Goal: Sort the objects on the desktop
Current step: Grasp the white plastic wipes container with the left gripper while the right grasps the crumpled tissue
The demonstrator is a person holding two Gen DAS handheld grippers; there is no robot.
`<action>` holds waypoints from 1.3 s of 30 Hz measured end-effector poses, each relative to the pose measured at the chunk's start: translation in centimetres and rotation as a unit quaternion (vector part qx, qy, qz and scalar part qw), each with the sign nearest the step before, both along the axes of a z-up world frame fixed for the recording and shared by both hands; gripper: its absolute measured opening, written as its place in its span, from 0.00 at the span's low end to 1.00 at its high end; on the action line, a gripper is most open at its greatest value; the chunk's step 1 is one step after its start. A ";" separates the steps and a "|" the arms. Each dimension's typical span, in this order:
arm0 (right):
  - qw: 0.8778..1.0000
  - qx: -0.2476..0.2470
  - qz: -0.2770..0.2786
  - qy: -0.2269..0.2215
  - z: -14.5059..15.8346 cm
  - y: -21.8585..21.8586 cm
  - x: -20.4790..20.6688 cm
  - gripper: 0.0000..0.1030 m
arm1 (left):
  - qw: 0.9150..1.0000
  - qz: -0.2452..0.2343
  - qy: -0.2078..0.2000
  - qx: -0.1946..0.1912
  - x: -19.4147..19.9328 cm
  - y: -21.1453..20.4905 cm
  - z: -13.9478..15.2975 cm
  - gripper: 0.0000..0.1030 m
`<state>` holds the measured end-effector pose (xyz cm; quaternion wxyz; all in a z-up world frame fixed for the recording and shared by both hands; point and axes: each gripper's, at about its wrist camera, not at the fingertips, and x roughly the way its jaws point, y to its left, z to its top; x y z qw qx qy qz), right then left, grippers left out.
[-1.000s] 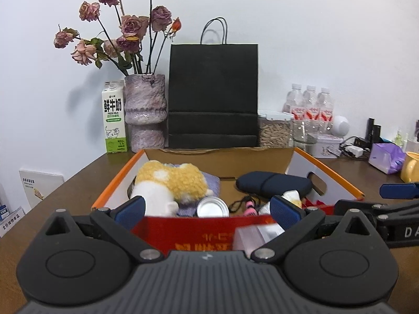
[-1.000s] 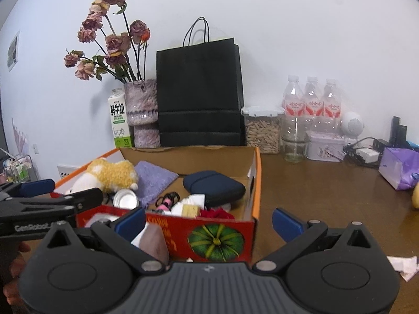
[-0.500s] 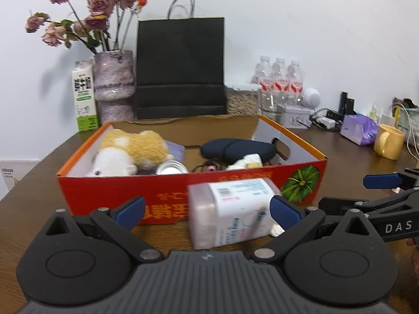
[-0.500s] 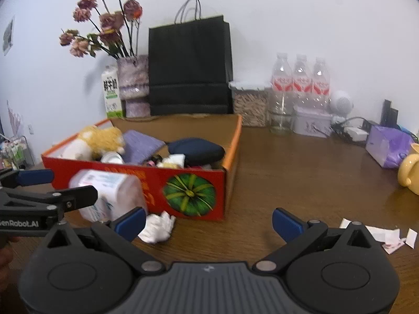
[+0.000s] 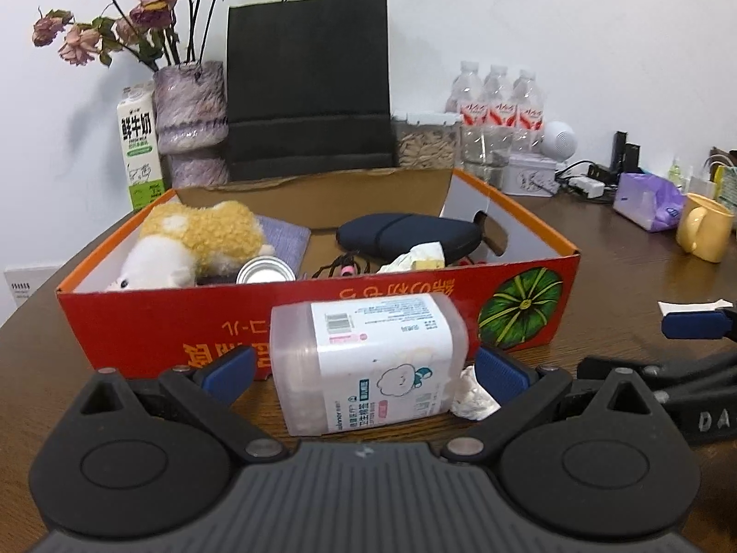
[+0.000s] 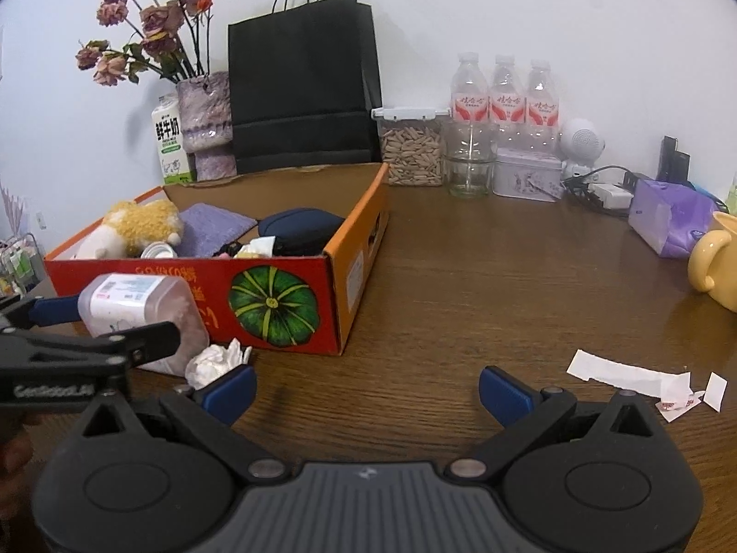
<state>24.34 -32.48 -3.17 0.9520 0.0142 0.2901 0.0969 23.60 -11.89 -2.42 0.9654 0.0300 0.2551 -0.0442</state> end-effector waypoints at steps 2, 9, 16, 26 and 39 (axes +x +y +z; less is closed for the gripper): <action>1.000 -0.004 0.004 -0.001 -0.1 0.2 -0.1 1.00 | 1.000 0.008 0.004 0.000 0.3 0.0 -0.2 1.00; 1.000 -0.015 0.010 -0.002 -0.3 0.8 -0.2 1.00 | 1.000 0.021 0.019 -0.009 1.2 0.1 -0.6 1.00; 1.000 -0.022 0.017 -0.004 -0.4 1.4 -0.3 1.00 | 1.000 0.012 0.023 -0.016 1.0 0.3 -0.5 0.83; 1.000 -0.007 0.007 -0.009 -0.3 2.0 -0.5 1.00 | 0.999 0.013 0.010 -0.035 0.3 1.7 0.3 0.83; 0.999 -0.012 0.037 -0.003 -0.2 6.7 0.1 1.00 | 0.999 0.013 -0.019 -0.038 -0.8 5.9 1.1 0.83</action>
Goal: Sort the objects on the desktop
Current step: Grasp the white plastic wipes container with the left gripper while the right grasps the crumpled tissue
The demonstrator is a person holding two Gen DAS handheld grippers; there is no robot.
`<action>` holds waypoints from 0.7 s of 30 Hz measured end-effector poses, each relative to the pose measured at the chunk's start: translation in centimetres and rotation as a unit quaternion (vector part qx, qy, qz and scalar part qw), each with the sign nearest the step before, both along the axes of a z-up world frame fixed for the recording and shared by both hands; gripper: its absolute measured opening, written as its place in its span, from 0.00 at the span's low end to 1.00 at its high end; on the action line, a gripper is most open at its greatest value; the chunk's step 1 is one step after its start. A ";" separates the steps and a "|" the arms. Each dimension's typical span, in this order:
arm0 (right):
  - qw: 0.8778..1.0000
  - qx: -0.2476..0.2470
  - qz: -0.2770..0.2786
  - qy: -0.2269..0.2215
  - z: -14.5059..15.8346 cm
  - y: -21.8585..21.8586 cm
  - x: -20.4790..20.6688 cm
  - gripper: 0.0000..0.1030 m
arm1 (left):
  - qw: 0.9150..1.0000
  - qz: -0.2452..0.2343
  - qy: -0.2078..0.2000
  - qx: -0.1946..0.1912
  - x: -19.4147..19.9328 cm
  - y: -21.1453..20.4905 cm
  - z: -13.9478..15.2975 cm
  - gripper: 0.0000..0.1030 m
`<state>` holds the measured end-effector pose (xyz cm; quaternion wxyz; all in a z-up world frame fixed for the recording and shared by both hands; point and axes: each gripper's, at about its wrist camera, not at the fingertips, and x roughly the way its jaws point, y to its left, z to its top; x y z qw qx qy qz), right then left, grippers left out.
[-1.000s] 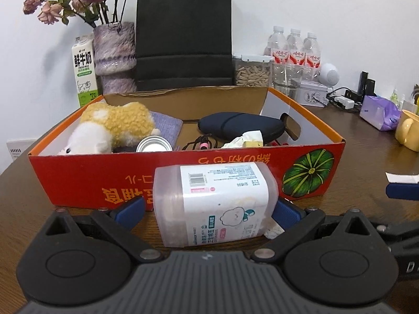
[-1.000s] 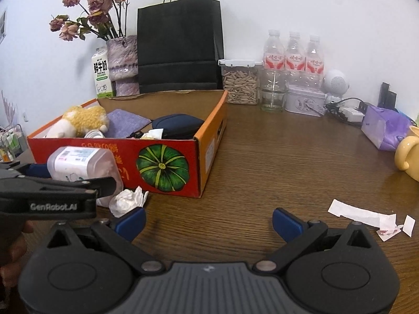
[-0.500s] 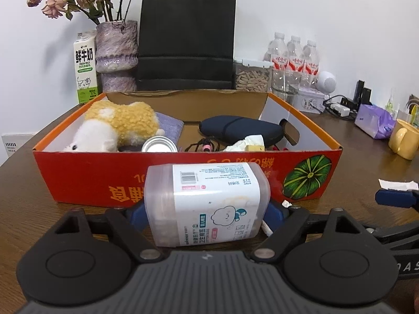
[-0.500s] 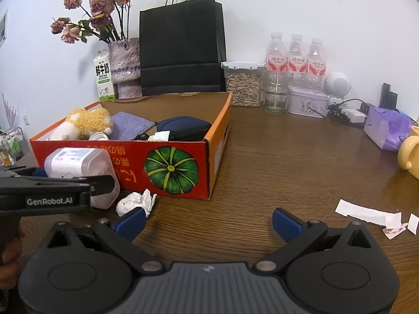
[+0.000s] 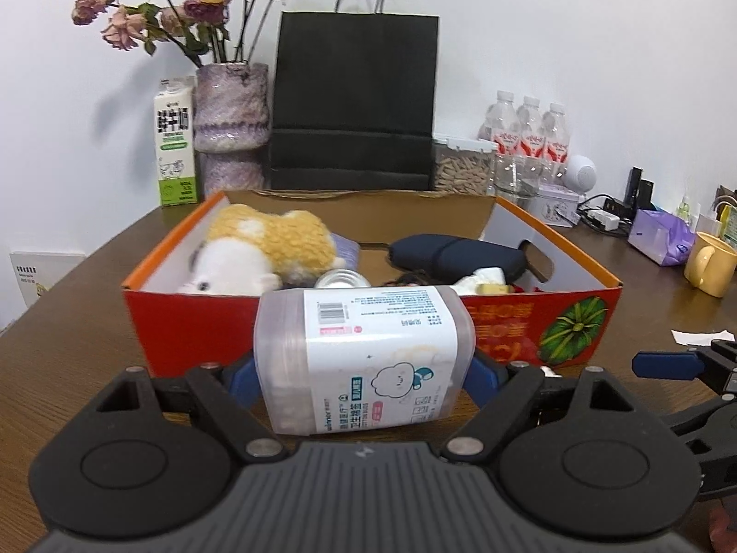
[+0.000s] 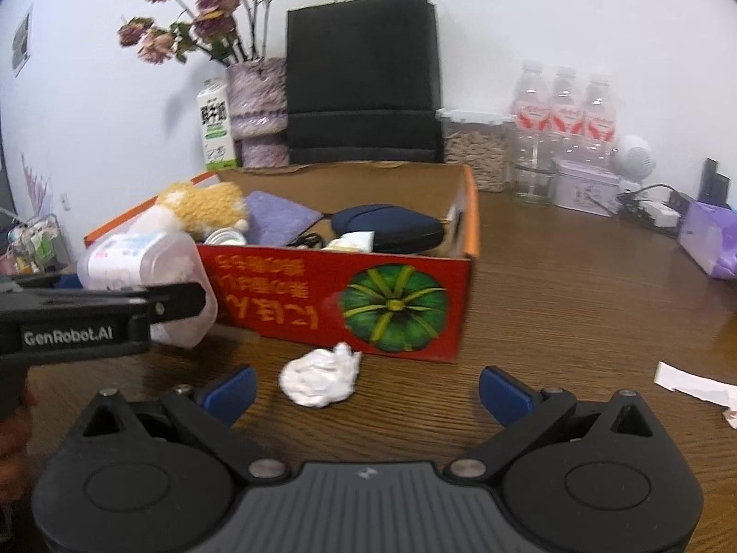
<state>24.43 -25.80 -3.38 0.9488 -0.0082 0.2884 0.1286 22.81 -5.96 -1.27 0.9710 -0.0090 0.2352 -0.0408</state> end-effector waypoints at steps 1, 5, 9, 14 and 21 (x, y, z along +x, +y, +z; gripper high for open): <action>1.000 -0.004 0.001 0.003 0.0 0.5 0.1 1.00 | 1.000 0.001 0.000 -0.001 0.0 0.5 0.0 0.83; 1.000 -0.008 0.005 0.012 -0.2 1.8 0.8 1.00 | 1.000 0.006 0.002 -0.007 0.4 2.3 0.0 0.83; 1.000 -0.018 0.007 0.021 -0.4 3.1 1.7 0.96 | 1.000 0.007 0.001 -0.010 0.5 3.6 0.1 0.83; 0.999 -0.023 0.011 0.038 -0.9 4.2 2.6 0.82 | 1.000 0.007 0.002 -0.014 0.4 4.7 0.0 0.83; 0.999 -0.022 0.022 0.023 -0.6 4.6 1.9 0.29 | 1.000 0.002 0.005 -0.016 0.3 4.8 0.0 0.83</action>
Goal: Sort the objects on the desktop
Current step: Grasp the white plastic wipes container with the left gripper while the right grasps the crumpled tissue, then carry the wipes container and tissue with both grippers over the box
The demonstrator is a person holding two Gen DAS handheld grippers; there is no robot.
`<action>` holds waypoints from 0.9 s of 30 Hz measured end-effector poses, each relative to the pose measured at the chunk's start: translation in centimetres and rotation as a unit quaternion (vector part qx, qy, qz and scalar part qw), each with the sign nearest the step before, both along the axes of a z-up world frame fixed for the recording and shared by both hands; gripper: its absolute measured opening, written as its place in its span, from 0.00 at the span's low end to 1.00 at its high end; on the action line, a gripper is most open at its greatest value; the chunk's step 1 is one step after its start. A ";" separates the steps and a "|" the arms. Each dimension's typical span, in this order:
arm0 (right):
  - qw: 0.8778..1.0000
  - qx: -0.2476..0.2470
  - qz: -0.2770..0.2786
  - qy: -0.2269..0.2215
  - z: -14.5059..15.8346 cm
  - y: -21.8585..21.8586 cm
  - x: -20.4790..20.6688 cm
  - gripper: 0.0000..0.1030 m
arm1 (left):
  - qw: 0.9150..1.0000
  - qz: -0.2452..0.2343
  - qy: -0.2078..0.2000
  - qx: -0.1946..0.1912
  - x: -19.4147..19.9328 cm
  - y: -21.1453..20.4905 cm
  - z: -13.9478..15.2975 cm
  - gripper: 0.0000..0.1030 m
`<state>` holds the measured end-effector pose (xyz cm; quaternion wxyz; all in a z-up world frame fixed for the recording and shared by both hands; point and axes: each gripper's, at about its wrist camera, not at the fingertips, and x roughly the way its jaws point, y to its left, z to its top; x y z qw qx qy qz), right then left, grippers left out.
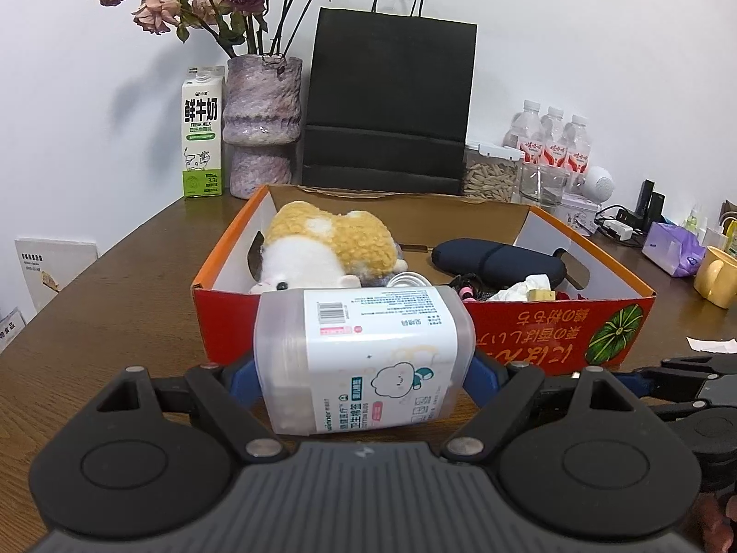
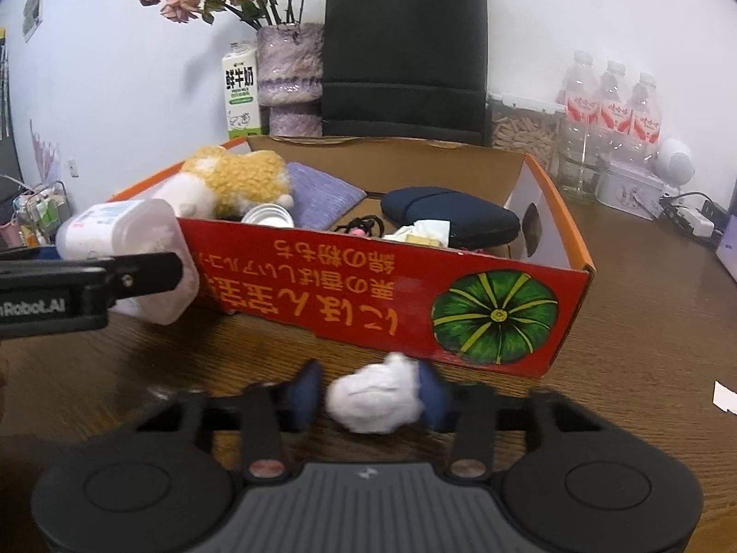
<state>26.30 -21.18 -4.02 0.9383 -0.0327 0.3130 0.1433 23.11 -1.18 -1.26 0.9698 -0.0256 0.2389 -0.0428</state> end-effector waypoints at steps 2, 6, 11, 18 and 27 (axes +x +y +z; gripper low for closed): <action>1.000 0.003 0.002 -0.002 0.1 0.0 -0.3 0.25 | 1.000 -0.001 -0.001 0.001 -0.1 -0.1 0.0 0.83; 1.000 0.010 0.004 -0.005 0.2 -0.2 -0.7 0.23 | 1.000 -0.002 -0.003 0.000 -0.2 -0.1 0.1 0.83; 1.000 0.020 0.007 -0.017 0.5 -0.5 -1.5 0.23 | 1.000 -0.004 -0.011 0.000 -0.6 -0.3 0.3 0.83; 0.998 0.034 0.013 -0.052 2.8 -1.1 -2.7 0.23 | 0.999 -0.011 -0.045 -0.004 -2.0 -0.4 2.0 0.83; 0.991 0.041 0.019 -0.124 8.5 -1.7 -1.8 0.23 | 0.996 -0.022 -0.081 0.003 -0.7 -0.9 5.7 0.83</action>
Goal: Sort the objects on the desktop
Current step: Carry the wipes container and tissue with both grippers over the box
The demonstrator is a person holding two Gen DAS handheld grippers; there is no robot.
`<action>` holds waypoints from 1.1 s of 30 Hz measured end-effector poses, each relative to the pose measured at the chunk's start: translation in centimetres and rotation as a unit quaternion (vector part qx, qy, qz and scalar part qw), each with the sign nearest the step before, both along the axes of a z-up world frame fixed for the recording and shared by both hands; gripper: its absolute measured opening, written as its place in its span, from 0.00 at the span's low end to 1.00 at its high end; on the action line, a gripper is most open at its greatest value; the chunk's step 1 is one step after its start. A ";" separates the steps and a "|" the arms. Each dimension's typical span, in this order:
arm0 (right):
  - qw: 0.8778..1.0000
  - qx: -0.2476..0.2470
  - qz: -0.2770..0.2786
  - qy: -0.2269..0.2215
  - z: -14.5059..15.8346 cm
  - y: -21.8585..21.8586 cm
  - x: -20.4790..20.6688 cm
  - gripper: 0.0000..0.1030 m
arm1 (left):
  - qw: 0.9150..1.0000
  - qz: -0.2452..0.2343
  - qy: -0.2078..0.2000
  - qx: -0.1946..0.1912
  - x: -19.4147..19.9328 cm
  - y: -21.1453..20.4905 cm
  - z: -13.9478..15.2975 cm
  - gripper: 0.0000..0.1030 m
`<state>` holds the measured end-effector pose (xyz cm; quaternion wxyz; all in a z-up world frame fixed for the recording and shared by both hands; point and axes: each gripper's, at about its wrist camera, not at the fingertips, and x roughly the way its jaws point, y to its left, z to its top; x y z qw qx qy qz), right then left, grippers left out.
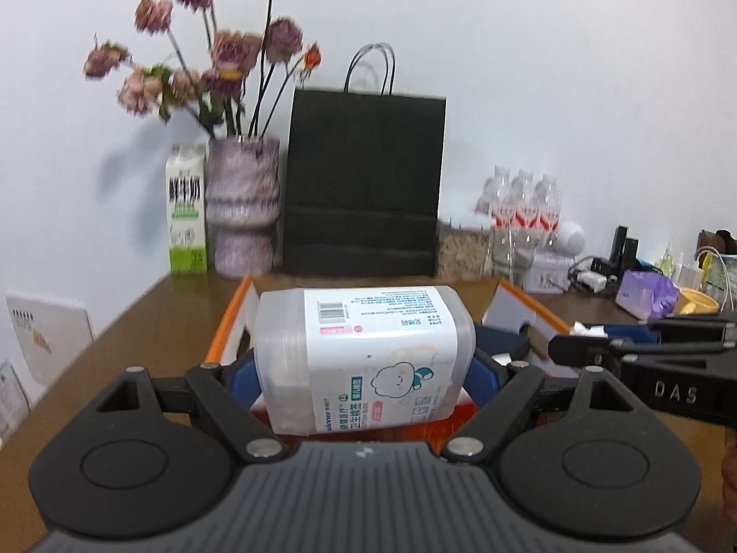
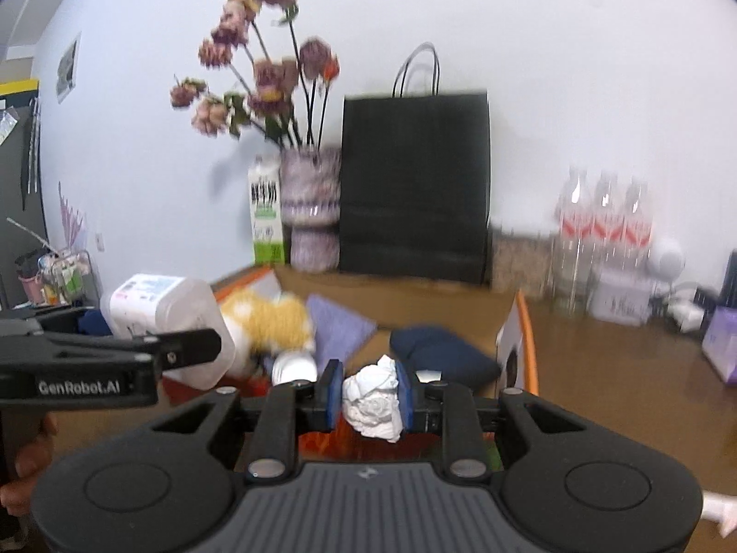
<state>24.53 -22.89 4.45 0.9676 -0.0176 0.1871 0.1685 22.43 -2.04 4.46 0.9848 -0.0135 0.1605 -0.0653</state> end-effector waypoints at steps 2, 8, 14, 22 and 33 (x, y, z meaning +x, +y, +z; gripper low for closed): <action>1.000 0.003 0.000 -0.012 1.1 0.0 0.6 0.23 | 1.000 -0.003 -0.007 0.001 0.7 -0.2 0.8 0.83; 0.999 0.016 -0.007 -0.035 3.1 0.3 3.0 0.23 | 0.999 0.000 -0.032 0.005 3.2 -1.0 2.8 0.83; 0.999 0.027 -0.007 -0.032 3.4 0.8 5.6 0.23 | 0.999 0.004 -0.032 0.007 5.5 -1.4 3.0 0.83; 0.999 0.026 -0.011 -0.019 2.0 1.2 8.6 0.23 | 1.000 0.015 -0.014 0.018 8.3 -1.5 1.4 0.83; 1.000 0.017 -0.018 0.011 -0.5 1.0 10.1 0.23 | 0.998 0.013 0.002 0.055 9.8 -2.6 -1.1 0.83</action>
